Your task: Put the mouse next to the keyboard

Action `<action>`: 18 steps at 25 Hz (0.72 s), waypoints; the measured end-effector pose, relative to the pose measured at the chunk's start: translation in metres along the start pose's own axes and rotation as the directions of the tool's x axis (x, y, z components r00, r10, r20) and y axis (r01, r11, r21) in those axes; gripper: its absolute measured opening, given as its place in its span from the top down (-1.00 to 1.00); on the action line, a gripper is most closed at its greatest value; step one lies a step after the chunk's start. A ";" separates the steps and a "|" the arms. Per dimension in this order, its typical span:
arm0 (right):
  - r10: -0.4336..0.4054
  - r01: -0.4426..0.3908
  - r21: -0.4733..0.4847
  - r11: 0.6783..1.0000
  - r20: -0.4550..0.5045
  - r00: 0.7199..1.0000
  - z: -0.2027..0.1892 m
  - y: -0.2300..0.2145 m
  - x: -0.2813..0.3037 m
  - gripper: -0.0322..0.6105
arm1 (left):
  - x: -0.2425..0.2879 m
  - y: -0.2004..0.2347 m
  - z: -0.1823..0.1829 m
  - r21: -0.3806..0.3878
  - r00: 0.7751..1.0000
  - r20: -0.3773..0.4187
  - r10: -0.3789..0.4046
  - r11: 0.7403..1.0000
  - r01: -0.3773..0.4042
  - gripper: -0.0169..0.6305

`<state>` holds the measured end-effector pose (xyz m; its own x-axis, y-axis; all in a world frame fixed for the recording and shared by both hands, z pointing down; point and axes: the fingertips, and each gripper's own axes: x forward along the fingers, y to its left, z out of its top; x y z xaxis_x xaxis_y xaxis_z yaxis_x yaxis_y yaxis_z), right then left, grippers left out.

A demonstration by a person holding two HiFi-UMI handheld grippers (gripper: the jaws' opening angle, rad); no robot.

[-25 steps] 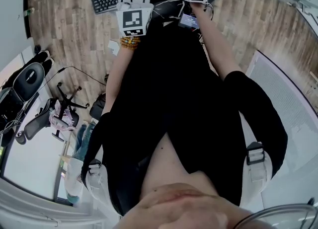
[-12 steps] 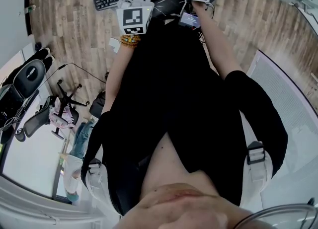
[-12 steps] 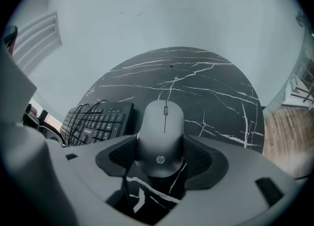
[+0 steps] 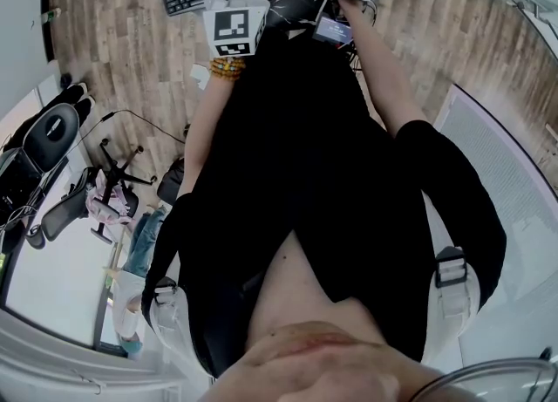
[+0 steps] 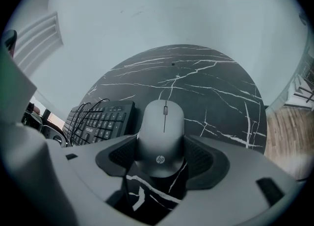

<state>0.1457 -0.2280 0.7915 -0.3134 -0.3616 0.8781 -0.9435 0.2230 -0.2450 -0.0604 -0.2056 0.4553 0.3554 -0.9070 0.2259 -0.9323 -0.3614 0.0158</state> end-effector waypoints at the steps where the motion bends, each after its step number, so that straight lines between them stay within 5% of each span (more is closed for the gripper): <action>1: 0.001 -0.001 -0.003 1.000 0.002 1.000 0.001 0.000 0.000 0.02 | 0.000 0.000 0.000 0.000 1.000 -0.001 -0.001 1.000 0.001 0.88; 18: 0.032 -0.032 0.022 0.999 0.009 0.999 0.001 0.001 0.000 0.02 | 0.003 -0.001 0.000 -0.003 1.000 -0.003 -0.003 1.000 0.003 0.88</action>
<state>0.1446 -0.2289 0.7906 -0.3441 -0.3625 0.8662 -0.9352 0.2143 -0.2818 -0.0580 -0.2079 0.4564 0.3582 -0.9052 0.2287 -0.9314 -0.3636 0.0196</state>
